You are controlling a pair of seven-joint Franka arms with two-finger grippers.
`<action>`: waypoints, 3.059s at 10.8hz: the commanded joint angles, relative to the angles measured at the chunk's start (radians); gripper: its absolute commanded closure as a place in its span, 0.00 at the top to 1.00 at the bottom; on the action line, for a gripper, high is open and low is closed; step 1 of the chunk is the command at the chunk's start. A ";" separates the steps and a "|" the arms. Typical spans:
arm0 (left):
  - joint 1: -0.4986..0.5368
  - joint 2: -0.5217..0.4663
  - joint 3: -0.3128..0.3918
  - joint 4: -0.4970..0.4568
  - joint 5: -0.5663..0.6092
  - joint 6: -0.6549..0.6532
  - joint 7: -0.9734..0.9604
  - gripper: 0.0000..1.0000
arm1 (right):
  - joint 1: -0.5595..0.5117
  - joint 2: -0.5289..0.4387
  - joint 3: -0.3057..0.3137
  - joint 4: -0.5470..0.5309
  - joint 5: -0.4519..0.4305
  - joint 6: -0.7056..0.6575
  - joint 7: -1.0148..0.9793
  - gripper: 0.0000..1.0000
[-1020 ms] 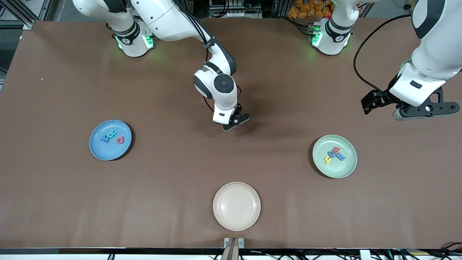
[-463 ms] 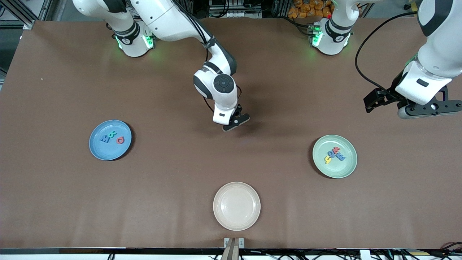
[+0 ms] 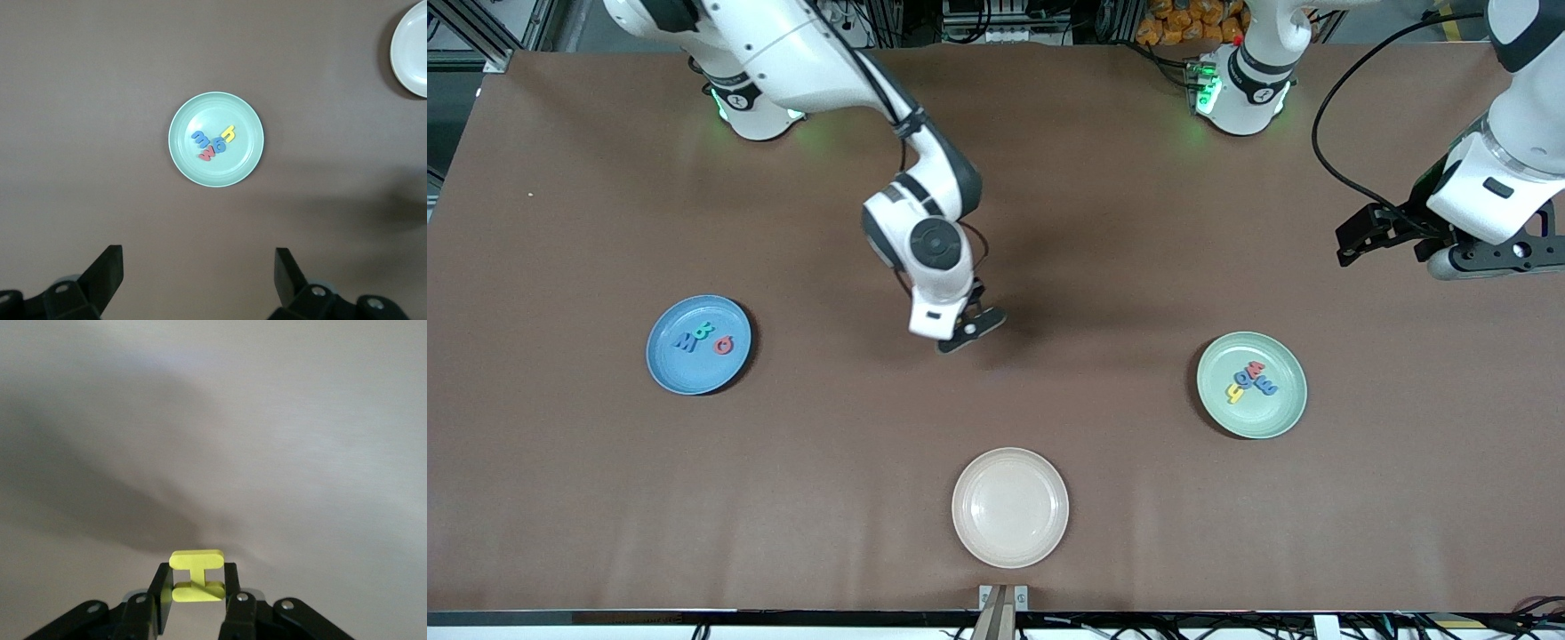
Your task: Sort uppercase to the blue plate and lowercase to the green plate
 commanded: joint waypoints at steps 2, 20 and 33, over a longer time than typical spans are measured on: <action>0.007 -0.011 0.002 0.009 -0.019 -0.044 0.051 1.00 | -0.152 -0.063 -0.068 -0.025 -0.016 -0.140 -0.230 0.24; 0.022 0.012 -0.018 0.019 -0.001 -0.042 0.068 1.00 | -0.307 -0.165 -0.362 -0.419 0.066 -0.063 -0.674 0.49; 0.022 0.018 -0.025 0.023 -0.001 -0.042 0.054 1.00 | -0.520 -0.476 -0.206 -0.040 -0.025 -0.322 -0.444 0.97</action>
